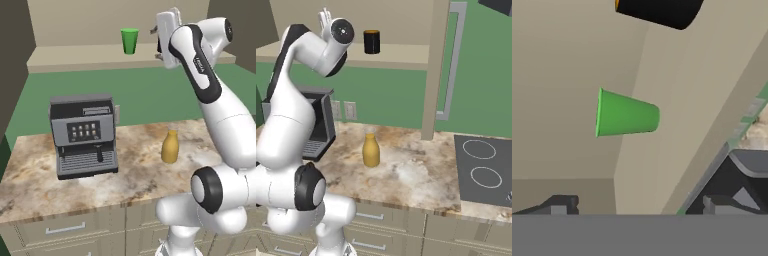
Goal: There is a tray on the dining counter. Grab the cup, mug, and pitcher and place them on the tray. The pitcher may be placed next to the tray if it cannot fit the tray.
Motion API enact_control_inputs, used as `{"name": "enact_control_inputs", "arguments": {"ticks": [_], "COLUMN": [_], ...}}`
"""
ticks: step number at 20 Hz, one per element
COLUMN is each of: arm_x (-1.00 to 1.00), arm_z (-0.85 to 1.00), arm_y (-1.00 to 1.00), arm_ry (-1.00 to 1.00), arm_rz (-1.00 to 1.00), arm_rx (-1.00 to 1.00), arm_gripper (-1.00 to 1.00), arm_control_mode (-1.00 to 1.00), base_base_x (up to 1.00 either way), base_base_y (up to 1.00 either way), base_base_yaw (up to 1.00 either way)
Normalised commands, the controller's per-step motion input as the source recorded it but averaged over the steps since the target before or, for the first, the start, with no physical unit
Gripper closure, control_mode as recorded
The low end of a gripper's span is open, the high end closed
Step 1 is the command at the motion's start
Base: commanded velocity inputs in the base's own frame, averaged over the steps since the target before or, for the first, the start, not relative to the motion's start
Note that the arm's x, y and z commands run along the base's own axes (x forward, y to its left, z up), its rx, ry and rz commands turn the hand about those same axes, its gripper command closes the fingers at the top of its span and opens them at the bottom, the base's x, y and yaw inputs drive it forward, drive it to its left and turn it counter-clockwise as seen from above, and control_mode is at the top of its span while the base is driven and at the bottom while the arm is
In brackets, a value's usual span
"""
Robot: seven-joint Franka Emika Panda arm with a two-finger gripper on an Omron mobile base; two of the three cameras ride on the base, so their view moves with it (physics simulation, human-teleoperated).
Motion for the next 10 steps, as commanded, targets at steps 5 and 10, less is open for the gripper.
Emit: {"name": "enact_control_inputs", "arguments": {"ticks": [5,10], "arm_x": [0.22,0.18], "arm_z": [0.00,0.00], "arm_y": [0.07,0.00], "arm_ry": [0.00,0.00], "arm_rz": [0.00,0.01], "arm_rx": [0.00,0.00], "arm_gripper": [-1.00,-1.00], "arm_control_mode": [-1.00,-1.00], "base_base_x": [0.00,0.00], "base_base_y": [0.00,0.00], "base_base_yaw": [0.00,0.00]}}
